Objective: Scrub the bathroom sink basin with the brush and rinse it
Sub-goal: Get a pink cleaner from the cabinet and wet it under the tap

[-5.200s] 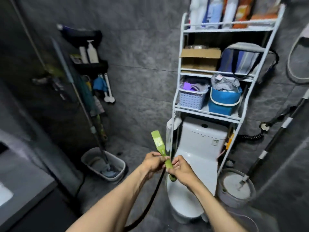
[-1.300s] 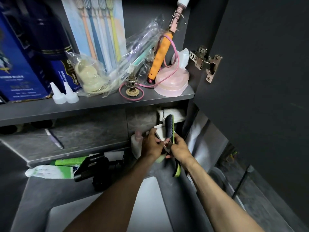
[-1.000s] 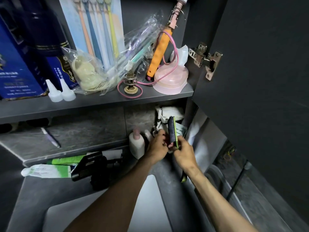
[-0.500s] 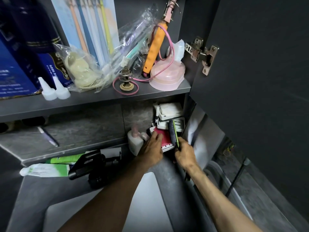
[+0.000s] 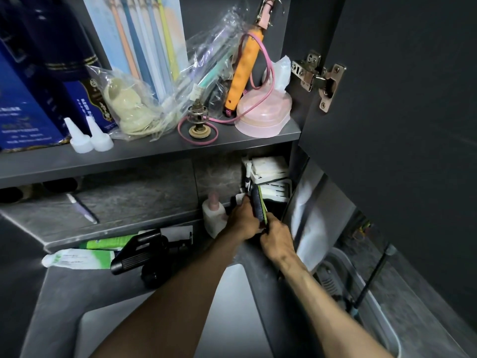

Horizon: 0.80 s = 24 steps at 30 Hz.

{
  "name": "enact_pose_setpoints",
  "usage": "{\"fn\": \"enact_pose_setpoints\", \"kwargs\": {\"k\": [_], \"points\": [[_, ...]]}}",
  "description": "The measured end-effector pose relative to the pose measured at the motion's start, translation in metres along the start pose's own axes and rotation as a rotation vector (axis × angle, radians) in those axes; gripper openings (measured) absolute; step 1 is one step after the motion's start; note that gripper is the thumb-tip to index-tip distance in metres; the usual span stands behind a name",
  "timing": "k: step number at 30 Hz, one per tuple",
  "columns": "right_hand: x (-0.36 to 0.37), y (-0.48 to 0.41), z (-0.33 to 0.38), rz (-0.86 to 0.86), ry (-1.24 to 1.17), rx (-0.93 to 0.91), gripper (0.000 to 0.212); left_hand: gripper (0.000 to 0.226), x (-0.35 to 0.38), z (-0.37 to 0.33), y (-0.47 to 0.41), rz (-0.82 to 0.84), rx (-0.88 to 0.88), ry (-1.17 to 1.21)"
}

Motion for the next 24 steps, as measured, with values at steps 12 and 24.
{"fn": "enact_pose_setpoints", "kwargs": {"k": [12, 24], "points": [[-0.005, 0.004, -0.016, -0.043, -0.085, -0.023, 0.046, 0.021, -0.004, 0.026, 0.038, -0.447, 0.170, 0.123], [0.008, -0.016, -0.015, 0.042, -0.256, 0.142, 0.049, 0.032, 0.017, 0.014, 0.018, -0.057, -0.088, 0.125]]}}
Point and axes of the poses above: each hand's wrist, its own y-axis away from the middle knuckle, its own x-axis out of the palm, z = x × y, the point moved 4 cm from there along -y, towards the middle knuckle, and after that the axes turned 2 degrees about -y, right-handed, at the moved point
